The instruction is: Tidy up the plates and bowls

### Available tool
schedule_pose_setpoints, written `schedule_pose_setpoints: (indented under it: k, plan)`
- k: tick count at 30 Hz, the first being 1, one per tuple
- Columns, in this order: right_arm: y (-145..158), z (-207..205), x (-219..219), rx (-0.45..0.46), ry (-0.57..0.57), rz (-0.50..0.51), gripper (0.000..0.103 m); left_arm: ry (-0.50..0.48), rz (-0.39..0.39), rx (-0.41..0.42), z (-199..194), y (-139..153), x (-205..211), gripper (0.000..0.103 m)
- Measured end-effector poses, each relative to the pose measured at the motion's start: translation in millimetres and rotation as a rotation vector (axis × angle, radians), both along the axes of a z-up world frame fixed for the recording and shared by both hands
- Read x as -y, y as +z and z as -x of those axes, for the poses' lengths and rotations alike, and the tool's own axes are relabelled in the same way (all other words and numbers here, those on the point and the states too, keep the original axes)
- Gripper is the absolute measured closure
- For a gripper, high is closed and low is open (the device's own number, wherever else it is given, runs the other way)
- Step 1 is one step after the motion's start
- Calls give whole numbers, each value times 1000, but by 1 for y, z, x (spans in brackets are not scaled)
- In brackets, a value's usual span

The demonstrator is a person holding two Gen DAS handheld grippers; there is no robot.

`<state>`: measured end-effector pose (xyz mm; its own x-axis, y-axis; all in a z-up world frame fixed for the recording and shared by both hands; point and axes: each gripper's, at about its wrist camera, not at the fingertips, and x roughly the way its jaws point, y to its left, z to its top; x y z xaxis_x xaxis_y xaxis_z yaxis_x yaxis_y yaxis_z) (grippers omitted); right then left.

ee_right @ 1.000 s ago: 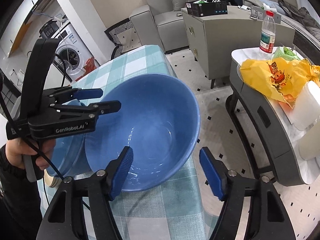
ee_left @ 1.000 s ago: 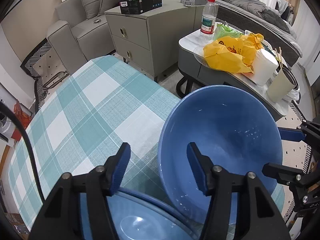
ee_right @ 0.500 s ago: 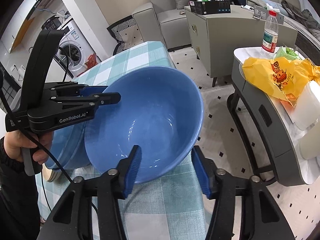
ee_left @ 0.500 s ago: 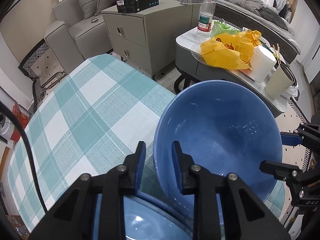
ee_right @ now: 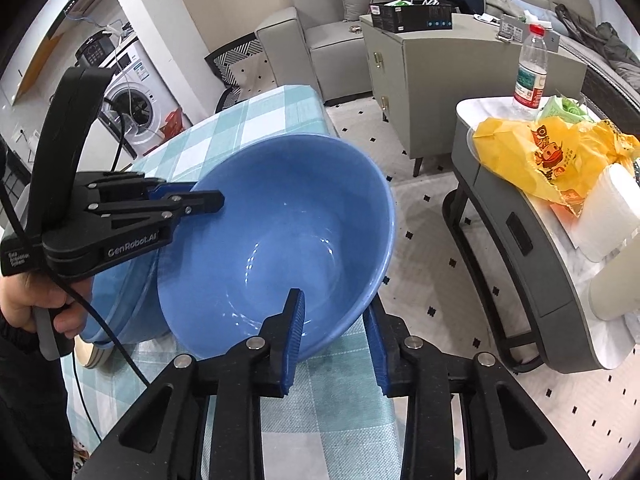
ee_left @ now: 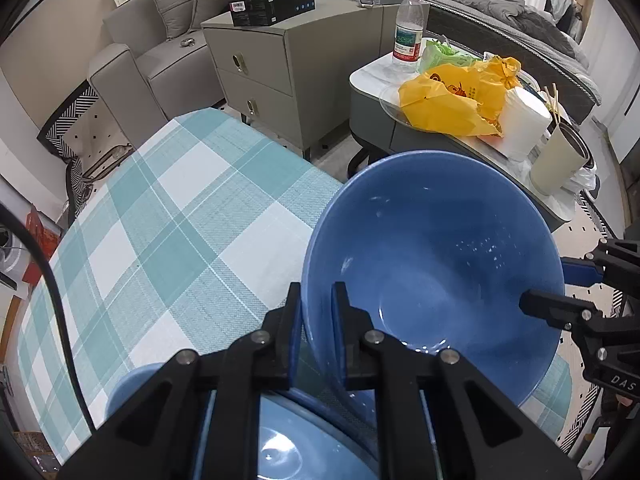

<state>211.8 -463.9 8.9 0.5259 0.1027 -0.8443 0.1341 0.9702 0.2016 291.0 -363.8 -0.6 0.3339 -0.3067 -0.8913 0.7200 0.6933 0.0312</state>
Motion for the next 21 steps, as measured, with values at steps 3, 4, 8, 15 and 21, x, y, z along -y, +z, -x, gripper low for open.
schedule_pose_setpoints:
  k: [3,4,8,15,21]
  plan:
    - [0,0,0,0,-4,3,73,5,2,-2,0,0,0,91]
    - [0,0,0,1,-2,7,74,6,1,-1,0,0,0,91]
    - [2,1,0,8,-6,11,74,4,4,3,2,2,0,91]
    - [5,2,1,11,-18,21,74,-1,18,14,6,7,-1,91]
    - [9,4,0,17,-20,27,74,2,23,22,8,11,-1,91]
